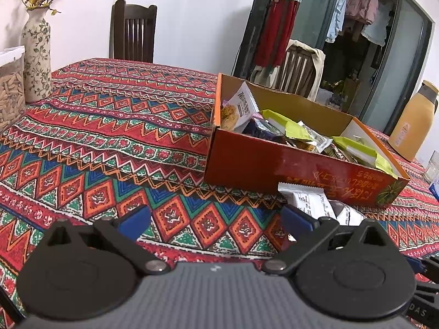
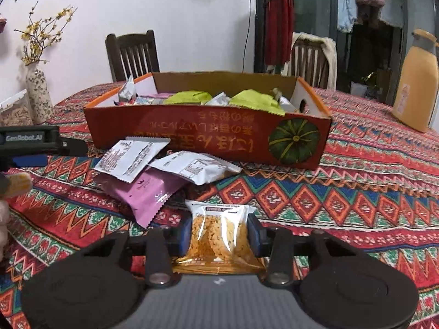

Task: Organize snacks
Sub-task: 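Grasp a white cookie packet with the right gripper, then lower the open left gripper onto a white packet and grasp it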

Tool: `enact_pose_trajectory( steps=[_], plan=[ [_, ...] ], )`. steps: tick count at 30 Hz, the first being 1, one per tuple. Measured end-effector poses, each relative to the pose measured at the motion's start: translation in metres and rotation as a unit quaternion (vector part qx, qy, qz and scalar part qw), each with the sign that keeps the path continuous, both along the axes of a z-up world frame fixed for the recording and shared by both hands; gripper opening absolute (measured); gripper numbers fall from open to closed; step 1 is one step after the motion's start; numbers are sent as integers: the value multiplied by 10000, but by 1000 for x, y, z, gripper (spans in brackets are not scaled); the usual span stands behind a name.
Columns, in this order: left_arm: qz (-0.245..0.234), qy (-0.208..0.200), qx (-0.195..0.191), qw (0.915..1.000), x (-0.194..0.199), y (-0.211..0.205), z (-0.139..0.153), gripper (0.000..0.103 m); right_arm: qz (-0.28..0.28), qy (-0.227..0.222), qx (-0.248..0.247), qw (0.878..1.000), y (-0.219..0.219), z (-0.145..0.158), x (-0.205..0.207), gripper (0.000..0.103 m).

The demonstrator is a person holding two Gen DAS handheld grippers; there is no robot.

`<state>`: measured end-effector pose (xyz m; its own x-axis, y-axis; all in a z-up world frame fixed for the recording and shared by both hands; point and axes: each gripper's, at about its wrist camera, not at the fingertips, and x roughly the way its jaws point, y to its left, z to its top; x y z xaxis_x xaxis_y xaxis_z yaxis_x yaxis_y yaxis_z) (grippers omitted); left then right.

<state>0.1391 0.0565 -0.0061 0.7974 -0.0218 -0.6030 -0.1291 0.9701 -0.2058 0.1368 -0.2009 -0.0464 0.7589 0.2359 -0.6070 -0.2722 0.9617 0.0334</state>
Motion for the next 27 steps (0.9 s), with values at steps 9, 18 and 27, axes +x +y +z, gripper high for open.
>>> enact_pose_trajectory(
  steps=[9,18,27],
  plan=[
    [3,-2,0,10000,0,0,0,103,-579,-624,194,9962,-31,15,-17,40],
    [22,17,23,10000,0,-1,-1,103,-959,-920,261,9908,-53,18,4,40],
    [14,-70,32,10000,-2,-1,1,103,-1070,-990,516,9880,-54,7,20,40]
  ],
)
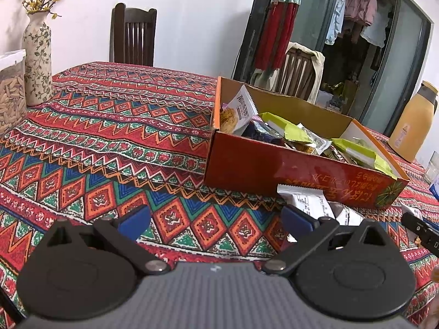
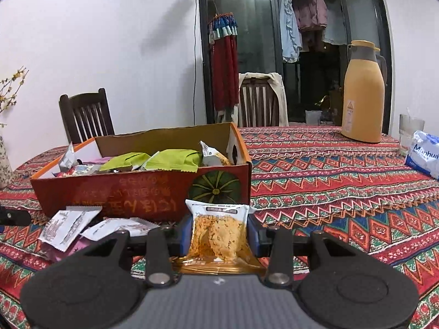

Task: Organize snacks
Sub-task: 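Lower the open left gripper onto a white packet and grasp it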

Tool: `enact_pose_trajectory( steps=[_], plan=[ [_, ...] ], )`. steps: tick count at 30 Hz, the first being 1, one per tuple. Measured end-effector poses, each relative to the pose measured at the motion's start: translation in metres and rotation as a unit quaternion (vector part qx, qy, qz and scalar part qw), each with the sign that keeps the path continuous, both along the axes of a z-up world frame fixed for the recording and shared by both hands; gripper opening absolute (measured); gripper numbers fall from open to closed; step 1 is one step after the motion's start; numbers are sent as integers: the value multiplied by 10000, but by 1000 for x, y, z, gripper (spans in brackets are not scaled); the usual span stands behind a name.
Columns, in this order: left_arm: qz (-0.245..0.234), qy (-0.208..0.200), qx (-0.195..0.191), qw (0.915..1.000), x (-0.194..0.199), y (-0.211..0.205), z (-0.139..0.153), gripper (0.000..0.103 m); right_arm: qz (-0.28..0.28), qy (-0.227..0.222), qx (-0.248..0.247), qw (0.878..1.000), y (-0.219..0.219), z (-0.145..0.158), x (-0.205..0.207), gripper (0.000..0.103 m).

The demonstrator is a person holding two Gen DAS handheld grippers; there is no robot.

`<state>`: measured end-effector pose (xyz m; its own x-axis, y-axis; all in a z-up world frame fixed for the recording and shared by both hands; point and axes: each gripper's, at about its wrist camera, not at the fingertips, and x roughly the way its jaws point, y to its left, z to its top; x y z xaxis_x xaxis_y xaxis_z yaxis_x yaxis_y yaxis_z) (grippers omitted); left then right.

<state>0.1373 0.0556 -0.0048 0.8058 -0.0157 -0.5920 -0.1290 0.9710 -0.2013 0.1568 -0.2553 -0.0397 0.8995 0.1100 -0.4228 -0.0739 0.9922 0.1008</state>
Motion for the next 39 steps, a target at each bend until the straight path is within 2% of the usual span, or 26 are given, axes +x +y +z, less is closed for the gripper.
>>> enact_pose_trajectory(
  steps=[7,14,20,23,30,34,39],
  plan=[
    [58,2,73,10000,1,-2,-1,103,47,-40,114,9999,-3,0,-2,40],
    [113,-94,378,9992,-4,-13,10,103,81,-65,189,9998,-3,0,-2,41],
    [-192,-267,580,9978,-5,-42,30,103,78,-31,258,9996,-6,0,-2,41],
    [-321,-122,746,9966,4,-62,32,103,66,-101,234,9997,-5,0,-4,41],
    [-423,27,848,9955,22,-90,25,103,85,-162,267,9995,-7,1,-7,42],
    [-160,18,854,9962,30,-86,11,103,126,-147,297,9994,-8,1,-7,42],
    [-227,152,700,9972,38,-81,-1,103,144,-159,299,9993,-7,1,-6,44]
  ],
)
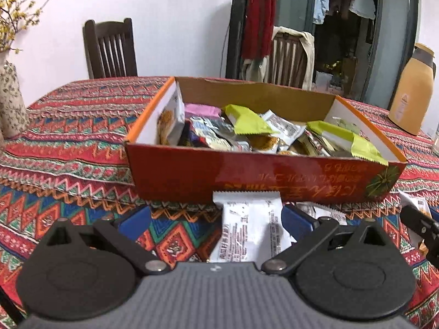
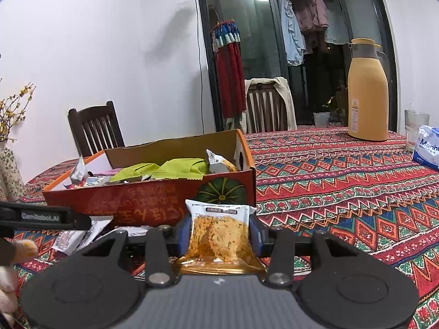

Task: Organize snacks
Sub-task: 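Lower the open left gripper onto a white packet and grasp it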

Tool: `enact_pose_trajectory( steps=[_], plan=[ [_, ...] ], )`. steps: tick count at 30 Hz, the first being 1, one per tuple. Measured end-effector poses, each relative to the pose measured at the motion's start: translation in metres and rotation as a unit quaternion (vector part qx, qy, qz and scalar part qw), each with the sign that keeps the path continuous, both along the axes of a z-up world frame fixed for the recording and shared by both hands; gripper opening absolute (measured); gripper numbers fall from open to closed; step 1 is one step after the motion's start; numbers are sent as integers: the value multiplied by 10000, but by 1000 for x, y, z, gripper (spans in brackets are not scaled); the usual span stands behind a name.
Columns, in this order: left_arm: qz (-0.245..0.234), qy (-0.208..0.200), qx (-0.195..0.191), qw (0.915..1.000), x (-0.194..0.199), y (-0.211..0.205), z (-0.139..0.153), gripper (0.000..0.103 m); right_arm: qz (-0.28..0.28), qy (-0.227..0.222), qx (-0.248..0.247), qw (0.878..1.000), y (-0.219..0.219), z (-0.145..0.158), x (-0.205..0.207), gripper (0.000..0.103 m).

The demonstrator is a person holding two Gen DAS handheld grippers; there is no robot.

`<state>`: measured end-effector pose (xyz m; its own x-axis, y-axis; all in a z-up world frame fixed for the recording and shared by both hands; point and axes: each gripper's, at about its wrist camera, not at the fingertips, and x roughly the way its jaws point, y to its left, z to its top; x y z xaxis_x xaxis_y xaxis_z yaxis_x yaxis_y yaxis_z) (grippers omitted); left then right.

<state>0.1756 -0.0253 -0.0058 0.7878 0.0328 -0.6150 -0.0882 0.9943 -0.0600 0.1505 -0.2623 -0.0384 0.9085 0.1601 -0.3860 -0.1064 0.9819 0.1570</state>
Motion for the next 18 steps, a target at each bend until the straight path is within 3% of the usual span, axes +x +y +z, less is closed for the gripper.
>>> enact_pose_trajectory(
  steps=[5,18],
  plan=[
    [-239,-128,-23,9996,-5,-5,0,102,7,-9,-11,10000,1,1,0,44],
    [-362,41,-68,9993,0,-7,-8,74,14,-9,-14,10000,2,1,0,46]
  ],
)
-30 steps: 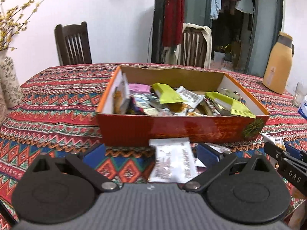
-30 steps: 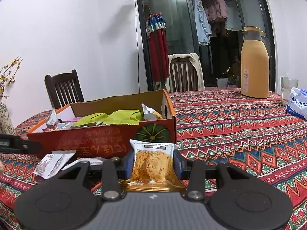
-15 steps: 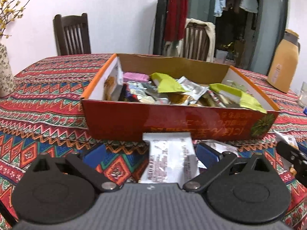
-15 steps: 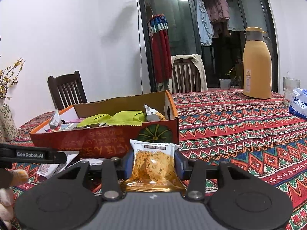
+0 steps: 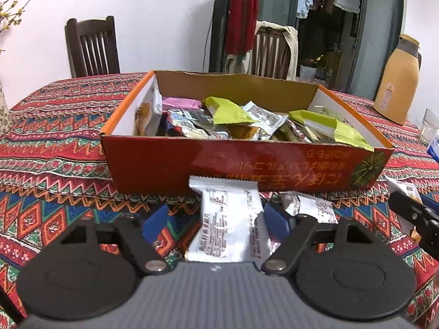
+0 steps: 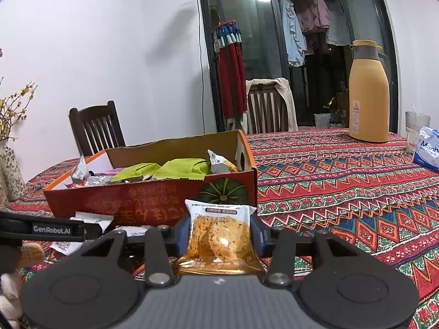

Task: Organize snacks
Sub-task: 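Lower the open left gripper onto a white packet and grasp it, then lift both held packets over the orange box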

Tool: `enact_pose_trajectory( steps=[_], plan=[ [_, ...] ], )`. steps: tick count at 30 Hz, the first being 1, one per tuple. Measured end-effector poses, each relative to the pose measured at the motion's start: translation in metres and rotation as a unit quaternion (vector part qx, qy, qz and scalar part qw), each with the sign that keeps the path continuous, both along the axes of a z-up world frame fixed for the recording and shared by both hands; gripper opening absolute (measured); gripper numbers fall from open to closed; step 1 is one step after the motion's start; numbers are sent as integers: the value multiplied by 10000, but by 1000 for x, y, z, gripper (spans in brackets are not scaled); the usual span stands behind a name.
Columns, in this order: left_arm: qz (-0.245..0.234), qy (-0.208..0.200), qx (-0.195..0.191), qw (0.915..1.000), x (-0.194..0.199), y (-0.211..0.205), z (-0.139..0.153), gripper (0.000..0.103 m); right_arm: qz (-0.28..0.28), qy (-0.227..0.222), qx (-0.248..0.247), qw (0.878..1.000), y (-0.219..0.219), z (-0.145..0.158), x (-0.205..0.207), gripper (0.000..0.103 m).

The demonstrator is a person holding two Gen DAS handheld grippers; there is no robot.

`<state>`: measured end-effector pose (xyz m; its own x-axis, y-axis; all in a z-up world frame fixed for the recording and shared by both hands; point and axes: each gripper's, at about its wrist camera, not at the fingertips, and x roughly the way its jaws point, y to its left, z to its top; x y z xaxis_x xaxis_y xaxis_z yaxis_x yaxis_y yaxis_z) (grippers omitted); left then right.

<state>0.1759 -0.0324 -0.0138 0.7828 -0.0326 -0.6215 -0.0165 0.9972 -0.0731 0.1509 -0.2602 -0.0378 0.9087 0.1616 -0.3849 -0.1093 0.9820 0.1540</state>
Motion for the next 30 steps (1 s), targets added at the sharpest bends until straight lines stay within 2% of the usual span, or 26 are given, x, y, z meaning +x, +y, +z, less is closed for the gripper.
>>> enact_pose_trajectory(
  steps=[3,6,11,30],
  plan=[
    [-126,-5,-75,9999,0,-1,0,60,3,0,-1,10000,0,0,0,46],
    [-221,-24,-169,9996,-1,-1,0,53,-1,-4,0,10000,0,0,0,46],
    [-248,-85,-161,9995,-4,-2,2,49,9,-20,-4,10000,1,0,0,46],
    [-208,-447,-141,9987,-19,1,14,49,26,-117,28,9999,-1,-1,-4,44]
  ],
)
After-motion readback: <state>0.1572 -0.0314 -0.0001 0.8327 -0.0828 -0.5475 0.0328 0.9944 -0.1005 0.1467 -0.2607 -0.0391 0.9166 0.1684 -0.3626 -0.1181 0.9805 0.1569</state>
